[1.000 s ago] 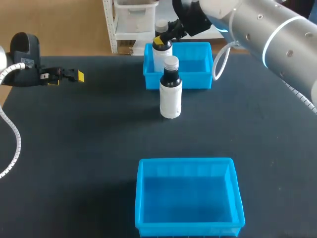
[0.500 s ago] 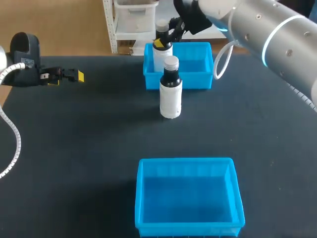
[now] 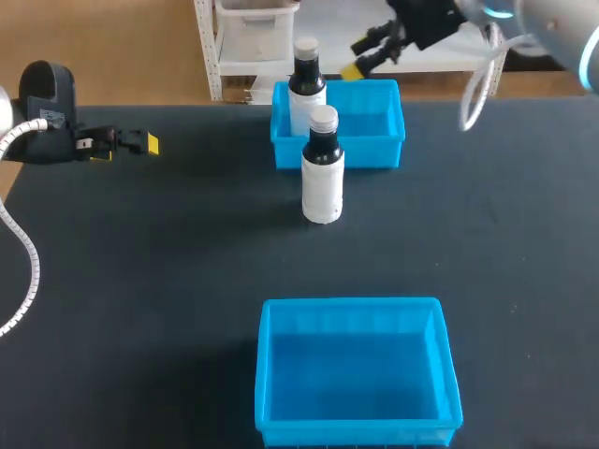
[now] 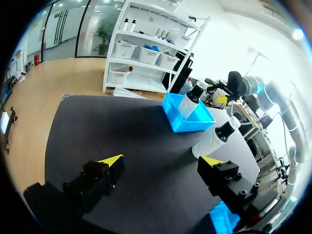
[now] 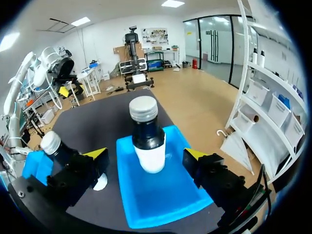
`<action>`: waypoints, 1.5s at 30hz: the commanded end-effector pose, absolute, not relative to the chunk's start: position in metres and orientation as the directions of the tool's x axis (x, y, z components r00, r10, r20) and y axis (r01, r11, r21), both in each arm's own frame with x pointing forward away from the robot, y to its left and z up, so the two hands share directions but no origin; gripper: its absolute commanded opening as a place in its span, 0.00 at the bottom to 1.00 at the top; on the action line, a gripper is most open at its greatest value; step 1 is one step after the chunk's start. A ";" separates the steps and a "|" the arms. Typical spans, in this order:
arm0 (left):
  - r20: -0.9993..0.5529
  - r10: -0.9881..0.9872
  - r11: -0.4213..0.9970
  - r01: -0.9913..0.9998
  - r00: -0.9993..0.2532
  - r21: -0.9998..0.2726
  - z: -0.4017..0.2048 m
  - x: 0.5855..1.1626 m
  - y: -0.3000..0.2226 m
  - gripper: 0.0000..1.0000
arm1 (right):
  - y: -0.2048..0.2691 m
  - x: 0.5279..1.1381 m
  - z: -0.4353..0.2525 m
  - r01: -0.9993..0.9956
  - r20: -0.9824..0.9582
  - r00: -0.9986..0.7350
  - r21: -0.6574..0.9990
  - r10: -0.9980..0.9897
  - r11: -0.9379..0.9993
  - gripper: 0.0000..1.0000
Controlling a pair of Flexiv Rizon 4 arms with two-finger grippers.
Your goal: Pick up the bottle, and place it in the far bin if it is heavy, or in the near bin if it is light.
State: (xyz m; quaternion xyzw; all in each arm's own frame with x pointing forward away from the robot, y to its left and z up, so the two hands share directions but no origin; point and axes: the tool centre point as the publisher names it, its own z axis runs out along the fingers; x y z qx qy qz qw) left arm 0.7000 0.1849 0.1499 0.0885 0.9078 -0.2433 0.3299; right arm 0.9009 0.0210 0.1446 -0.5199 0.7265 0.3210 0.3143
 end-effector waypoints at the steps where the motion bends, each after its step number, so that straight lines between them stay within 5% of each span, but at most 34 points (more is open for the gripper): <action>1: -0.642 0.000 0.866 0.321 -0.767 -0.383 0.150 0.700 0.185 1.00 | -0.013 0.856 0.160 -0.944 -0.805 -0.252 0.082 -0.537 0.320 1.00; 17: -0.642 0.000 0.866 0.321 -0.767 -0.383 0.150 0.700 0.185 1.00 | -0.041 0.770 0.161 -0.968 -0.835 -0.140 0.002 -0.533 0.251 1.00; 45: -0.642 0.000 0.866 0.321 -0.767 -0.383 0.150 0.700 0.185 1.00 | 0.038 0.741 0.139 -0.994 -0.852 -0.092 0.050 -0.515 0.094 1.00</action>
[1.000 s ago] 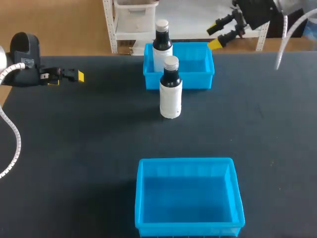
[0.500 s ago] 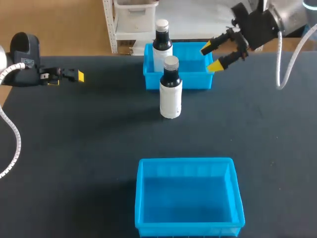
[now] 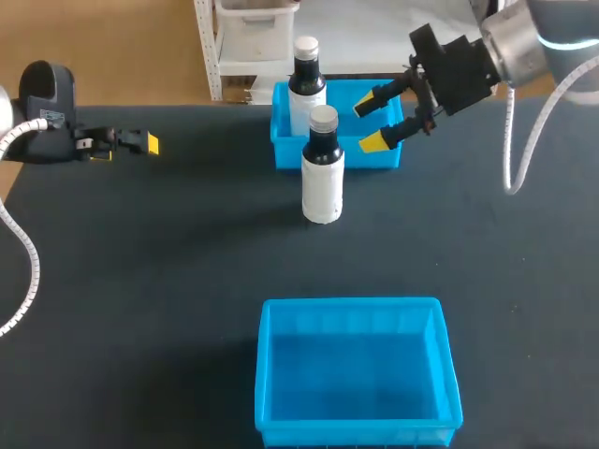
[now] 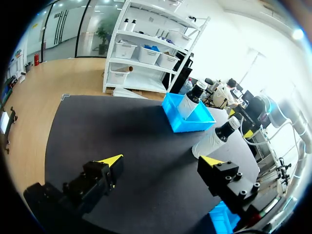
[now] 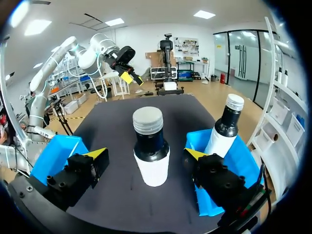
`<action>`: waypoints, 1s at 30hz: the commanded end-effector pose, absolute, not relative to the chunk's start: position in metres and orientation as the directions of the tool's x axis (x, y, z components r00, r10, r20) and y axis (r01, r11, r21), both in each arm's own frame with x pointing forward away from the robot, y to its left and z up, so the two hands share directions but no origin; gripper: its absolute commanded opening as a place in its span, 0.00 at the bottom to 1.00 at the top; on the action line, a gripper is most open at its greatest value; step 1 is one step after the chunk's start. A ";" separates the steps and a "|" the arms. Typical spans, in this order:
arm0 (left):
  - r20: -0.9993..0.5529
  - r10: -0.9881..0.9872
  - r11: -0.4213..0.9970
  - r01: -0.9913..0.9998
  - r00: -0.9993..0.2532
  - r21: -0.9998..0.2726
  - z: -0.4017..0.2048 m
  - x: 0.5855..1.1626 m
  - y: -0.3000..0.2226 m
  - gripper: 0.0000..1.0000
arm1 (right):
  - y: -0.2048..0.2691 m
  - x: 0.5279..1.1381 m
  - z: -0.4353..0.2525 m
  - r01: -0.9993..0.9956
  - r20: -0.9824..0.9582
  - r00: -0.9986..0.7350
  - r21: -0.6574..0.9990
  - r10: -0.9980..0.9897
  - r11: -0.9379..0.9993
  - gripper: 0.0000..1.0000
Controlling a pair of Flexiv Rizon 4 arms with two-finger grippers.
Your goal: Pick up the bottle, and place it in the far bin if it is heavy, or in the near bin if it is light.
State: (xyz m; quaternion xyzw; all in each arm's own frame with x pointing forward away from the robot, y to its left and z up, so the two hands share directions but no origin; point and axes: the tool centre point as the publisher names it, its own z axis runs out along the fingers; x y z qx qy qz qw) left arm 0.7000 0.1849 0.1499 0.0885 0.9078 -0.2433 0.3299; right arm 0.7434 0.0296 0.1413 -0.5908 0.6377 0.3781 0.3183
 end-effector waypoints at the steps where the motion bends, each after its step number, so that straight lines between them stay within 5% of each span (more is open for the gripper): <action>1: -0.642 0.000 0.866 0.321 -0.767 -0.383 0.150 0.700 0.185 1.00 | 0.040 0.741 0.139 -0.995 -0.853 -0.088 0.051 -0.515 0.085 1.00; 30: -0.642 0.000 0.866 0.321 -0.767 -0.383 0.150 0.700 0.185 1.00 | 0.089 0.746 0.121 -0.994 -0.839 -0.058 0.096 -0.540 -0.042 1.00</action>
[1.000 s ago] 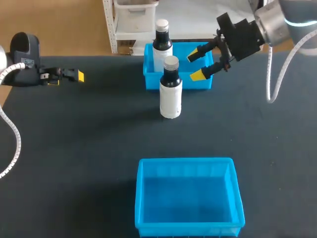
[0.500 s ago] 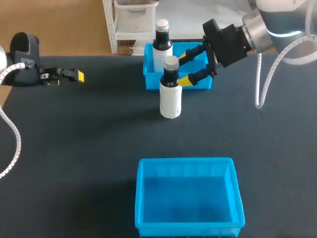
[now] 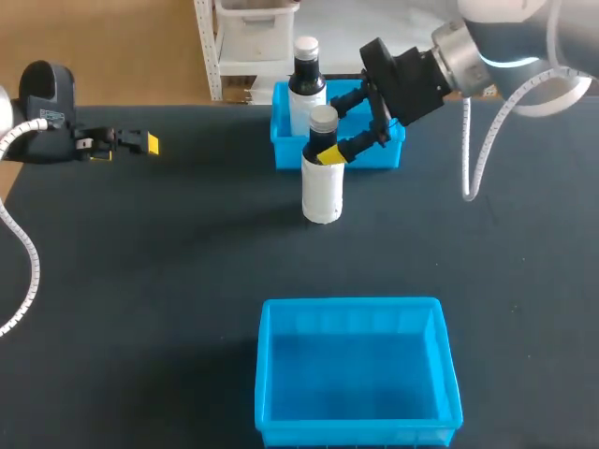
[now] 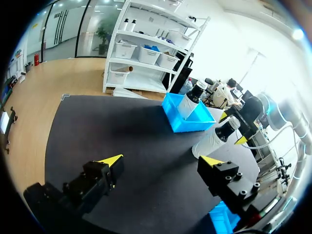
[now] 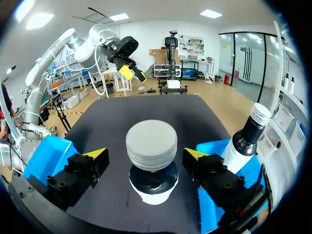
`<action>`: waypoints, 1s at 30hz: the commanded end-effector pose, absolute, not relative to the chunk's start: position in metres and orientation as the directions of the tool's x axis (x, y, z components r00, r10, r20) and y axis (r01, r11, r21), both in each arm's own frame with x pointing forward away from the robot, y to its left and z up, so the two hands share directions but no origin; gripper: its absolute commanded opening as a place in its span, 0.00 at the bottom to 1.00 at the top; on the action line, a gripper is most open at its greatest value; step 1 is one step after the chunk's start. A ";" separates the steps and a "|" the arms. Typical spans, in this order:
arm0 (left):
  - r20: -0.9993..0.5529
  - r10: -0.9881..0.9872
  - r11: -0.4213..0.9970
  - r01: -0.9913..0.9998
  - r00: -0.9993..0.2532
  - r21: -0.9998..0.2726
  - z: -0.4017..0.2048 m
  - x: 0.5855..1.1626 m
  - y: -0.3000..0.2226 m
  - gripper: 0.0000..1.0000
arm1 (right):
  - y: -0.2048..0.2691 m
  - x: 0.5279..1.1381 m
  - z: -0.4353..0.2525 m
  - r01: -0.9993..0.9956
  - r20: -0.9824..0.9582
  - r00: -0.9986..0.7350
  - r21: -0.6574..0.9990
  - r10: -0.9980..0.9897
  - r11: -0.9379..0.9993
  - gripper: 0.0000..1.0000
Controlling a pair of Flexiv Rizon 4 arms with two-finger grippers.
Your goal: Pick up the bottle, and place it in the far bin if it is heavy, or in the near bin if it is light.
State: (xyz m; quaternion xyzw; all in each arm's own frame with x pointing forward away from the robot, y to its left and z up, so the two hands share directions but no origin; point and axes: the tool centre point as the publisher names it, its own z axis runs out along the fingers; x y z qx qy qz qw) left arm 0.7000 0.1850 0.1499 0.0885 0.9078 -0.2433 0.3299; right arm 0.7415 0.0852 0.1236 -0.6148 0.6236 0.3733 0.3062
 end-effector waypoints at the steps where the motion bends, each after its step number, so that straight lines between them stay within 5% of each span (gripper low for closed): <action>1: -0.642 0.000 0.866 0.321 -0.767 -0.383 0.150 0.700 0.185 1.00 | 0.090 0.746 0.121 -0.994 -0.839 -0.060 0.098 -0.541 -0.042 1.00; 12: -0.642 0.000 0.866 0.321 -0.767 -0.383 0.150 0.700 0.185 1.00 | 0.091 0.748 0.115 -0.993 -0.833 -0.071 0.112 -0.548 -0.042 1.00; 18: -0.642 0.000 0.866 0.321 -0.767 -0.383 0.150 0.700 0.185 1.00 | 0.091 0.749 0.115 -0.993 -0.835 -0.067 0.109 -0.546 -0.043 0.63; 22: -0.642 0.000 0.866 0.321 -0.767 -0.383 0.150 0.700 0.185 1.00 | 0.091 0.749 0.116 -0.993 -0.836 -0.067 0.108 -0.545 -0.043 0.50; 30: -0.642 0.000 0.866 0.321 -0.767 -0.383 0.150 0.700 0.185 1.00 | 0.091 0.748 0.116 -0.993 -0.836 -0.067 0.109 -0.545 -0.044 0.43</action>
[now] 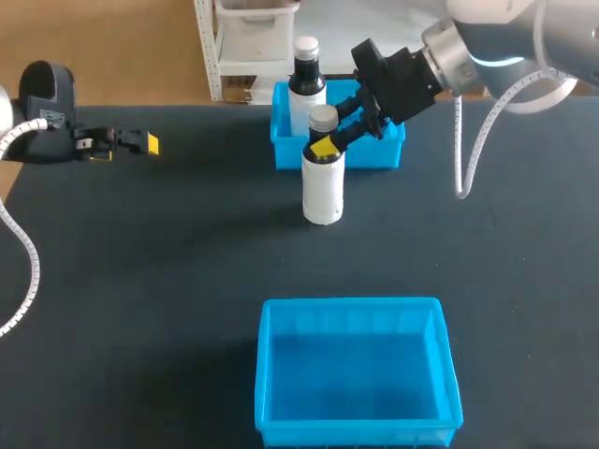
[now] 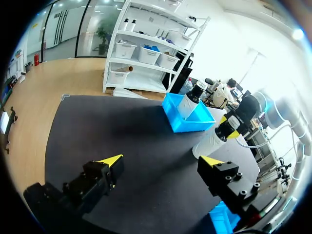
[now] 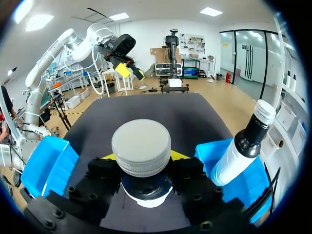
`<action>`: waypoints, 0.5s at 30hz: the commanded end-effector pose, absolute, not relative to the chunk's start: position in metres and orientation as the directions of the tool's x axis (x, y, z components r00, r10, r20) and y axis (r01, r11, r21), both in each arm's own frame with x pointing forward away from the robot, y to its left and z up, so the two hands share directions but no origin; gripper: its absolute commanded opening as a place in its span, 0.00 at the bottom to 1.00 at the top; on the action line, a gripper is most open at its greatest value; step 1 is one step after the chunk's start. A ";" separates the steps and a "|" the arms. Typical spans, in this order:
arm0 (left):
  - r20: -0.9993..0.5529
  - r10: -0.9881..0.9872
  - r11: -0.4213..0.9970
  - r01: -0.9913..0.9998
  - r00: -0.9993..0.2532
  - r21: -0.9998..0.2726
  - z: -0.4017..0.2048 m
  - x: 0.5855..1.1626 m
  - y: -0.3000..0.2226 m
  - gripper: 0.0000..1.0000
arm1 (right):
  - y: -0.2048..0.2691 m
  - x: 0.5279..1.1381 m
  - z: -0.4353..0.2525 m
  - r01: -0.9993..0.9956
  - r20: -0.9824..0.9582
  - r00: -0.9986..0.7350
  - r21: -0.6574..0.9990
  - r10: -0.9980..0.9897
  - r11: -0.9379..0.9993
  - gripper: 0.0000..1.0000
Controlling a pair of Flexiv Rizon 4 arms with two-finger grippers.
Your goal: Pick up the bottle, and place it in the far bin if it is heavy, or in the near bin if it is light.
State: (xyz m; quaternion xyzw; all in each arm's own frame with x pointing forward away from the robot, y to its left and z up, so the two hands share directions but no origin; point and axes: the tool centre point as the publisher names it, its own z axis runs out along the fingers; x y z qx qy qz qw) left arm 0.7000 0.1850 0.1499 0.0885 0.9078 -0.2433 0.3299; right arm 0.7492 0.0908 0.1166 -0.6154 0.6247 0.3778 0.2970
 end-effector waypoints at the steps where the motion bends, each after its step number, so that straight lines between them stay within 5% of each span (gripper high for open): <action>1: -0.642 0.000 0.866 0.321 -0.767 -0.383 0.150 0.700 0.185 1.00 | 0.091 0.748 0.116 -0.993 -0.836 -0.067 0.108 -0.544 -0.044 0.36; 6: -0.642 0.000 0.866 0.321 -0.767 -0.383 0.150 0.700 0.185 1.00 | 0.087 0.747 0.123 -0.994 -0.840 -0.061 0.098 -0.539 -0.040 0.00; 15: -0.642 0.000 0.866 0.321 -0.767 -0.383 0.150 0.700 0.185 1.00 | 0.074 0.746 0.148 -0.998 -0.846 -0.035 0.059 -0.532 -0.028 0.00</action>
